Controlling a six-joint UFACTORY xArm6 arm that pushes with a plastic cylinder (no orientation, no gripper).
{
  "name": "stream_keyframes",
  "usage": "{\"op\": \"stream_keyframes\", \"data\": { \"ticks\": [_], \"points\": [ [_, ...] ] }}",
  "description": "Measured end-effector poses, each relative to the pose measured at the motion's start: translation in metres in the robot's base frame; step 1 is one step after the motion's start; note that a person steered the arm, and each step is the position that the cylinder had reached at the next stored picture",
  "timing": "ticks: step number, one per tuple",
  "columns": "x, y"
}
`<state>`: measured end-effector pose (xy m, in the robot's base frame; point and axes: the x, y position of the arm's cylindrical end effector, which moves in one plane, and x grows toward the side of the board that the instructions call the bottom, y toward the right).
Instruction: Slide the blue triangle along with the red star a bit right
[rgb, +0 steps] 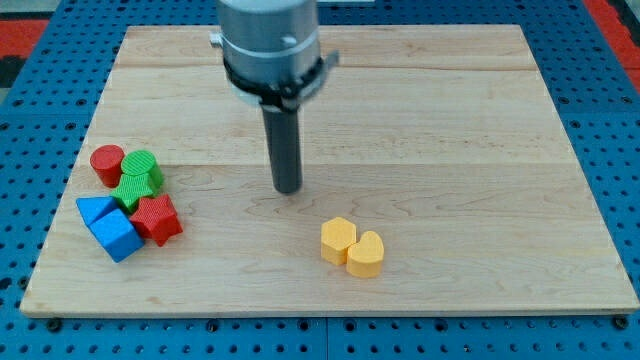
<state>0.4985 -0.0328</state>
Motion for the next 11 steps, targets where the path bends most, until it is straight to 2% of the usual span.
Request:
{"op": "stream_keyframes", "data": {
  "ticks": [1, 2, 3, 4, 5, 6, 7, 8, 9, 10, 11],
  "points": [
    [0.077, -0.001],
    [0.092, -0.015],
    [0.097, -0.035],
    [0.118, -0.104],
    [0.120, -0.120],
    [0.111, -0.243],
    [0.100, -0.271],
    [0.051, -0.258],
    [0.036, -0.264],
    [0.016, -0.202],
    [0.019, -0.151]
  ]
}}
